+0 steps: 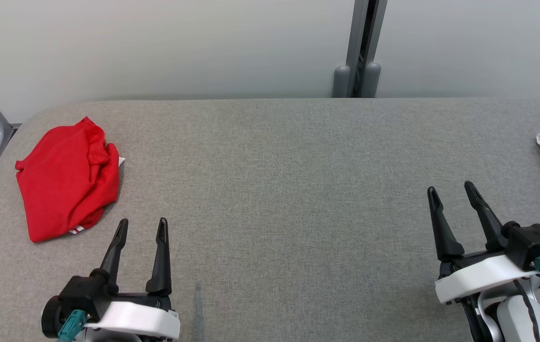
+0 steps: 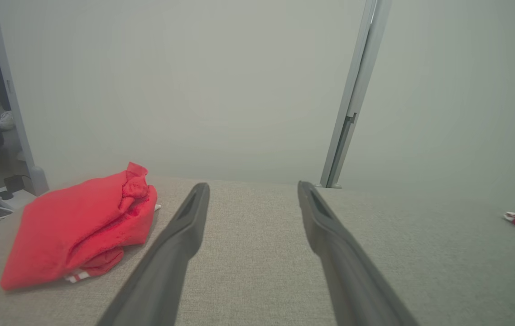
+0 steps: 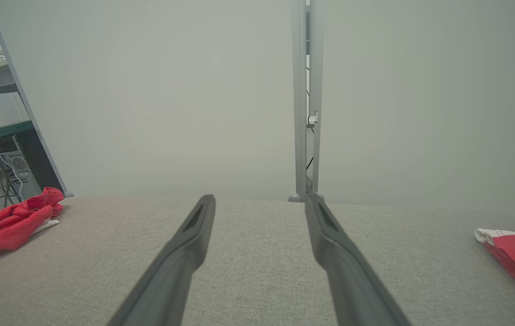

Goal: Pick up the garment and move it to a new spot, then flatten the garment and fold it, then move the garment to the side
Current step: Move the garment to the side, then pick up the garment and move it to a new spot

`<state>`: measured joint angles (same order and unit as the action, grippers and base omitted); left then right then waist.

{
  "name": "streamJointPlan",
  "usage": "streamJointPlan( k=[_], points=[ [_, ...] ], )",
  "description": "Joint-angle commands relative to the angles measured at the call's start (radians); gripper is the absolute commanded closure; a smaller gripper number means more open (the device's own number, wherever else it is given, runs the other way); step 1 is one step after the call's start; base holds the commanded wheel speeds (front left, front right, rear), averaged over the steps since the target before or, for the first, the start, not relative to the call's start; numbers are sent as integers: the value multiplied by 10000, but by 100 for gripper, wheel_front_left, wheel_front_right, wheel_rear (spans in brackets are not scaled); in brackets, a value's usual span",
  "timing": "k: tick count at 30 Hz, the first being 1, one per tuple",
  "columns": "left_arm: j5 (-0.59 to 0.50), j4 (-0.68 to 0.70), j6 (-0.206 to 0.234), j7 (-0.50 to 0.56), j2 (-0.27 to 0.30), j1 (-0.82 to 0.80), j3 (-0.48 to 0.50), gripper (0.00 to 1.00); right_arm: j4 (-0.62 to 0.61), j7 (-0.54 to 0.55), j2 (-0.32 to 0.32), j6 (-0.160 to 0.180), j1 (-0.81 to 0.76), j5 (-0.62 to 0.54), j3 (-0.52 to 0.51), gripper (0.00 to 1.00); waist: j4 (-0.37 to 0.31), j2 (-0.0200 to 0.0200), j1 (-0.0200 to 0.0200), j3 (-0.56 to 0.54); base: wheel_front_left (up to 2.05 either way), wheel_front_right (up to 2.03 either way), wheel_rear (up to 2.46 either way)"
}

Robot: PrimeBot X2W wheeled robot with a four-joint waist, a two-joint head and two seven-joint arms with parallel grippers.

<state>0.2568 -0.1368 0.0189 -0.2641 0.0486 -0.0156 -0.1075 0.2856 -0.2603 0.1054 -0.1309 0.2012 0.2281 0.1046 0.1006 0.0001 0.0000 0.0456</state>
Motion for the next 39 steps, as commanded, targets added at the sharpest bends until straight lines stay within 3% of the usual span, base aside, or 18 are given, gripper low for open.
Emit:
streamJointPlan(
  k=[1, 29, 33, 39],
  points=[
    [-25, -16, 7, -5, 40, 41, 27, 0, 48, -63, 38, 4, -95, -98, -76, 0, -2, -1, 0, -54, 0, 0, 0],
    [-151, -33, -107, -5, 42, -135, -122, 0, 31, -63, -94, 4, -78, 23, -126, 0, 106, -1, 0, 113, 0, 0, 0],
    [-105, 4, -67, -5, 42, -281, -213, 0, -27, -63, -84, 4, -109, 62, -100, 0, 508, -1, 0, 264, 0, 0, 0],
    [7, 52, -2, -6, 42, -384, -305, 0, 12, -63, 15, 4, -142, 104, 125, 0, 1624, -1, 0, 361, 0, 0, 0]
  ],
)
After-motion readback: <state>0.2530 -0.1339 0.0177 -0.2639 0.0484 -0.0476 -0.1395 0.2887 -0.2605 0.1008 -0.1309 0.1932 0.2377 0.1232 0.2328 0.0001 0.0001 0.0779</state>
